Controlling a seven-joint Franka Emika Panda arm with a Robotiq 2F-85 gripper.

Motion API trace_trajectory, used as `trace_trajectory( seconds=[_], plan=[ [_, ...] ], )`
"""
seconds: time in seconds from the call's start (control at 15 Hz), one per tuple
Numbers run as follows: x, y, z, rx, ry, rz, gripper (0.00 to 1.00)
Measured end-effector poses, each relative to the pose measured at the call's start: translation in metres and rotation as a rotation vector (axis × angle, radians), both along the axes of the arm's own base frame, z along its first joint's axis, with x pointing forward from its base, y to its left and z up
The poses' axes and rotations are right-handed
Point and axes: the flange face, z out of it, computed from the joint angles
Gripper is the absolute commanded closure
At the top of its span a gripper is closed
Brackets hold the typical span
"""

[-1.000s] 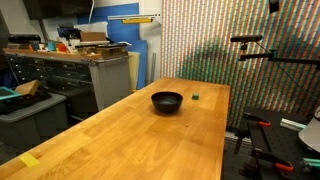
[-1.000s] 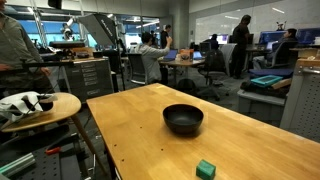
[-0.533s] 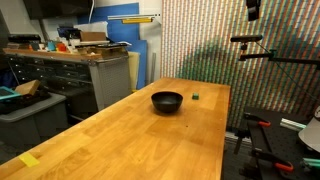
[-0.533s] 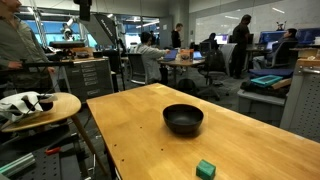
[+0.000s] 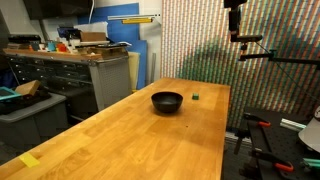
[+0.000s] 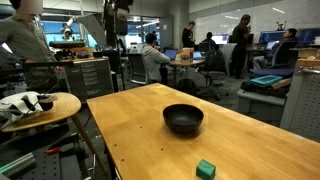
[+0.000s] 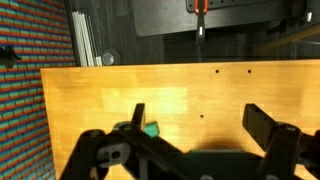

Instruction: Place the green block in the bowl

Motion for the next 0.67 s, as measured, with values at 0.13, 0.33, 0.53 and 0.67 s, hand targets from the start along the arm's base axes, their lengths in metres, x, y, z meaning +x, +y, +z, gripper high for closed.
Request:
trace_trajectory(
  seconds=[0.13,0.33,0.53,0.67],
  plan=[
    [0.012,-0.006,-0.018,0.002,-0.009,0.043,0.0],
    [0.029,-0.012,-0.046,0.022,-0.016,0.088,0.0],
    [0.044,-0.021,-0.074,0.04,-0.015,0.114,0.0],
    [0.054,-0.027,-0.092,0.051,-0.015,0.126,0.0]
  ],
)
